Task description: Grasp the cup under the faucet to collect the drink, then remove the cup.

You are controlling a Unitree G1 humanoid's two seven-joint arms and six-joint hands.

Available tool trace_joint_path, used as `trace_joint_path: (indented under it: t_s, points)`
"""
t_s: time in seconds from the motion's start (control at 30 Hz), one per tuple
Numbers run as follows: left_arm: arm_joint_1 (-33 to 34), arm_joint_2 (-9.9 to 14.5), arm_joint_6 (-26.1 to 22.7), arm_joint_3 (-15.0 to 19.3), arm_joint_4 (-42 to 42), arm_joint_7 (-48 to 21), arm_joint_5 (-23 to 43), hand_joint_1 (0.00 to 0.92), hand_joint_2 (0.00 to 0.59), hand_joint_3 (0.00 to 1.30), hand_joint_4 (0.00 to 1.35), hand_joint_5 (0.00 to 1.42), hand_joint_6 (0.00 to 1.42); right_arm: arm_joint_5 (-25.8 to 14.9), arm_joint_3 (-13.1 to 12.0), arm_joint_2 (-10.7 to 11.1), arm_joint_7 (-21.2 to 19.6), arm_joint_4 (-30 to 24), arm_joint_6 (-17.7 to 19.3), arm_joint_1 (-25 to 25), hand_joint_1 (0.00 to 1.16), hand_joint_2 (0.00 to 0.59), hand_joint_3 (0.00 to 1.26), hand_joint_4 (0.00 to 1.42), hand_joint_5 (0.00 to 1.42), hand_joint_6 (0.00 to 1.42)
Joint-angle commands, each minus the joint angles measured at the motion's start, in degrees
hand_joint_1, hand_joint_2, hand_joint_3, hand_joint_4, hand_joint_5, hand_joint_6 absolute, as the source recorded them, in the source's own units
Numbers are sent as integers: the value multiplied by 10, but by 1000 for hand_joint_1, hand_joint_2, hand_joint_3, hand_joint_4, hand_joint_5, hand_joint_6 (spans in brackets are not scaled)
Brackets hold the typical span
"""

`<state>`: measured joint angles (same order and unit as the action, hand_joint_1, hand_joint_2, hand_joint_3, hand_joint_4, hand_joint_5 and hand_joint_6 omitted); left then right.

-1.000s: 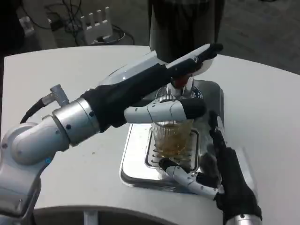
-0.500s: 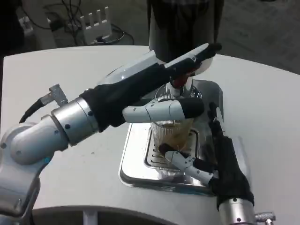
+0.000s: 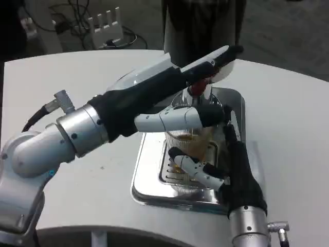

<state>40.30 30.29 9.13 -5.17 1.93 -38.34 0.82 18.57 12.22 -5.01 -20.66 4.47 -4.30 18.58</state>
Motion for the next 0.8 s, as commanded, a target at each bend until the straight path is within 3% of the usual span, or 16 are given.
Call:
trace_joint_path:
  t_s: [0.03, 0.63, 0.8]
  points:
    - [-6, 2, -7, -9, -15, -8, -8, 0, 0, 0, 0, 1, 0, -4, 0, -37, -17, 22, 1, 12, 821, 170, 12, 30, 36, 95]
    - [4, 8, 2, -6, -37, -9, -7, 0, 0, 0, 0, 1, 0, -7, -8, -49, -42, 87, 4, 64, 821, 171, 50, 60, 70, 110]
    - [2, 11, 2, -4, -36, -8, -6, 0, 0, 0, 0, 1, 0, 1, -2, -57, -69, 96, 6, 71, 821, 171, 92, 117, 120, 148]
